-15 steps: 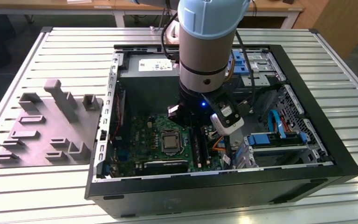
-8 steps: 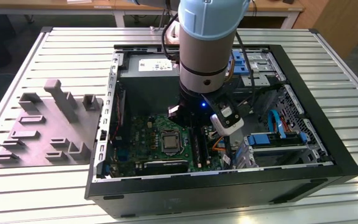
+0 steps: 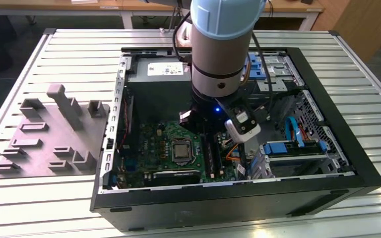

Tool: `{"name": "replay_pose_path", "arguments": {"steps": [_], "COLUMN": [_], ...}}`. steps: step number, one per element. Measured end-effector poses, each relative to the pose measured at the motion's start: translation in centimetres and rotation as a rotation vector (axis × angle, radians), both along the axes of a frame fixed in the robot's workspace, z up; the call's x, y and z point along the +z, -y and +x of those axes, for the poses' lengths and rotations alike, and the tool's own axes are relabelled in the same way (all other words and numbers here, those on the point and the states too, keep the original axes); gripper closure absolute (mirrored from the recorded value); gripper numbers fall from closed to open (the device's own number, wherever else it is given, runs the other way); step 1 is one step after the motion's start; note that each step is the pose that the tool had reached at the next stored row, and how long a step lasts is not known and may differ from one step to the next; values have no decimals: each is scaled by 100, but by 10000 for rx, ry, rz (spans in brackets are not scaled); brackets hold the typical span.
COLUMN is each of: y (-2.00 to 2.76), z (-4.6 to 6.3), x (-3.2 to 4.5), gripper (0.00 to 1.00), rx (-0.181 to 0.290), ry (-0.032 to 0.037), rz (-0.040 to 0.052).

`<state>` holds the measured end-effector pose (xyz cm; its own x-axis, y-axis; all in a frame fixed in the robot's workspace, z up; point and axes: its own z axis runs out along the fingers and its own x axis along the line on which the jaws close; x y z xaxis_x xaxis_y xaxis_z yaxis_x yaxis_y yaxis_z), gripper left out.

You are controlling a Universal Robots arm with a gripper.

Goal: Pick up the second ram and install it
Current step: 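Insert the second ram into the second slot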

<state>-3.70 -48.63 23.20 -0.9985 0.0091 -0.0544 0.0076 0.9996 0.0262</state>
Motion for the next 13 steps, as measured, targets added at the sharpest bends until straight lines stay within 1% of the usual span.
{"name": "replay_pose_path", "arguments": {"steps": [2, 3, 4, 5, 13], "y": [0, 0, 0, 0, 4], "z": [0, 0, 0, 0, -1], "x": [-1, 0, 0, 1, -16], "gripper": [89, 89, 89, 89, 89], "rx": [0, 0, 1, 0, 1], "ry": [1, 9, 27, 34, 33], "rz": [5, 45, 113, 138, 138]}}
